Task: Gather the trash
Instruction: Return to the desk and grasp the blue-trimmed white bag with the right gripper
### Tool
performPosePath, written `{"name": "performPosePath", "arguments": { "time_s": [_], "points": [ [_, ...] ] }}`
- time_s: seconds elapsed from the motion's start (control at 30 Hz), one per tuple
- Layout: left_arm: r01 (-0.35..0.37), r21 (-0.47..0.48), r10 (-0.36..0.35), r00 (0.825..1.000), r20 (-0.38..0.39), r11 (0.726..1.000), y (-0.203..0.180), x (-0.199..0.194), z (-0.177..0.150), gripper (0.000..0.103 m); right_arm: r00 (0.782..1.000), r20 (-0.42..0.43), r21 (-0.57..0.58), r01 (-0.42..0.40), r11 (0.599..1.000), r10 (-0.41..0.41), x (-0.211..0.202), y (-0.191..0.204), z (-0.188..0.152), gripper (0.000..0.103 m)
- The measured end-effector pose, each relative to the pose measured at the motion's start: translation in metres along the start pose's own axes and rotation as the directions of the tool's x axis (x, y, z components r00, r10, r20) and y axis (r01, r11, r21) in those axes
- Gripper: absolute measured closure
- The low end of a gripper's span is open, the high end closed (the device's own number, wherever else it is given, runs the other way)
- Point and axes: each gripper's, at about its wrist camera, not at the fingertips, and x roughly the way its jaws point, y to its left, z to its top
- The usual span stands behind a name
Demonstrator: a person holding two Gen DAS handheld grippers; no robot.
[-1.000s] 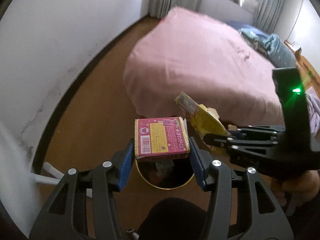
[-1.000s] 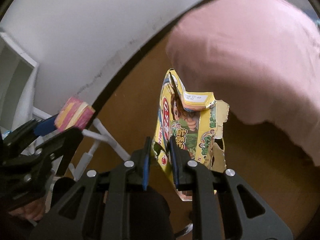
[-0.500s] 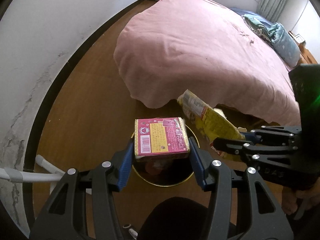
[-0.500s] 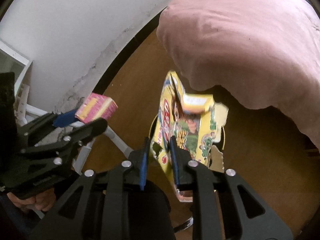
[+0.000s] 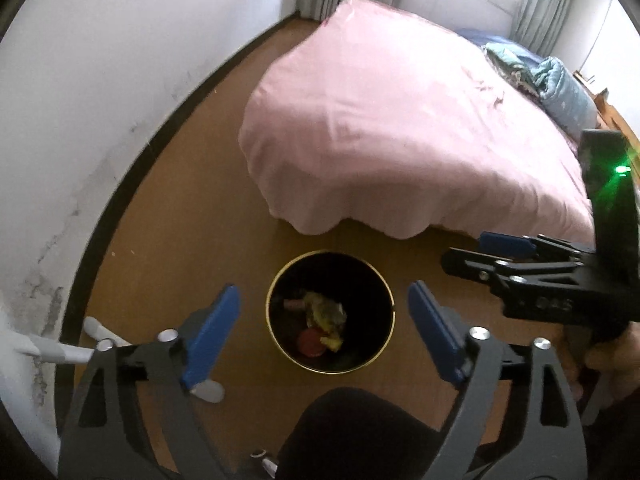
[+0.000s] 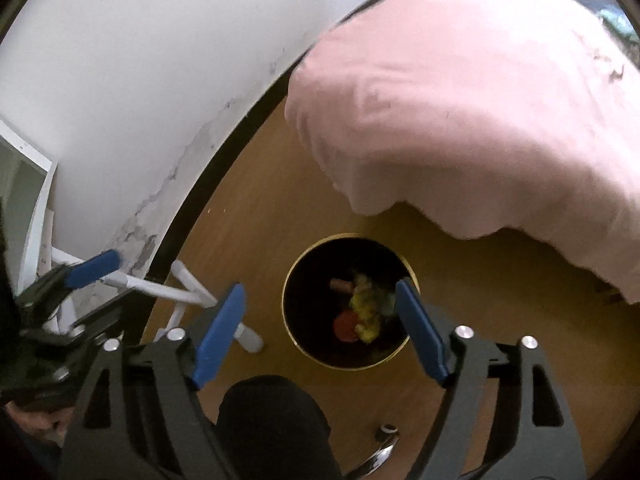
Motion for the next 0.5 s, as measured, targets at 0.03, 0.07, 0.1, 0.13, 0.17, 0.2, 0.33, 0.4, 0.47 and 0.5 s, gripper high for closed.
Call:
{"name": "performPosePath", "arguments": {
  "time_s": [0.03, 0.07, 0.1, 0.13, 0.17, 0.2, 0.33, 0.4, 0.47, 0.5],
  "points": [
    [-0.01, 0.0, 0.01, 1.0, 0.018, 1.0, 0.0, -0.015, -0.001, 0.01, 1.0, 0.013, -0.012, 0.006, 1.0, -0.005, -0.006, 0.006, 0.0, 0.023],
    [-0.02, -0.003, 0.02, 0.999, 0.041, 1.0, 0.002, -0.032, -0.003, 0.01, 0.999, 0.032, -0.034, 0.005, 0.999, -0.004, -0.014, 0.016, 0.001, 0.022],
    [-0.026, -0.006, 0.026, 0.998, 0.062, 1.0, 0.004, -0.05, -0.006, 0.008, 0.999, 0.05, -0.058, -0.003, 0.998, 0.006, -0.023, 0.028, 0.002, 0.021],
    [-0.03, -0.006, 0.03, 0.997, 0.075, 1.0, 0.005, -0.067, -0.01, 0.007, 0.998, 0.063, -0.078, -0.009, 0.997, 0.014, -0.029, 0.039, 0.002, 0.019],
    [-0.051, -0.014, 0.052, 0.994, 0.096, 0.999, 0.01, -0.088, -0.016, 0.007, 0.996, 0.081, -0.11, -0.021, 0.994, 0.03, -0.038, 0.055, 0.002, 0.019],
    [-0.075, -0.021, 0.077, 0.991, 0.112, 0.997, 0.013, -0.105, -0.022, 0.007, 0.994, 0.095, -0.148, -0.04, 0.988, 0.054, -0.047, 0.074, 0.002, 0.019],
    [-0.114, -0.094, 0.127, 0.979, 0.158, 0.989, 0.04, -0.174, -0.055, 0.007, 0.981, 0.121, -0.305, -0.11, 0.946, 0.154, -0.074, 0.151, -0.005, 0.016],
    [-0.144, -0.152, 0.171, 0.968, 0.185, 0.978, 0.06, -0.206, -0.075, 0.007, 0.97, 0.117, -0.376, -0.154, 0.914, 0.211, -0.084, 0.19, -0.011, 0.015],
    [-0.184, -0.224, 0.228, 0.954, 0.194, 0.957, 0.085, -0.234, -0.099, 0.007, 0.955, 0.097, -0.465, -0.205, 0.861, 0.28, -0.094, 0.238, -0.021, 0.015],
    [-0.195, -0.273, 0.253, 0.948, 0.193, 0.942, 0.101, -0.249, -0.115, 0.007, 0.952, 0.096, -0.494, -0.209, 0.844, 0.292, -0.097, 0.254, -0.025, 0.015]
  ]
}}
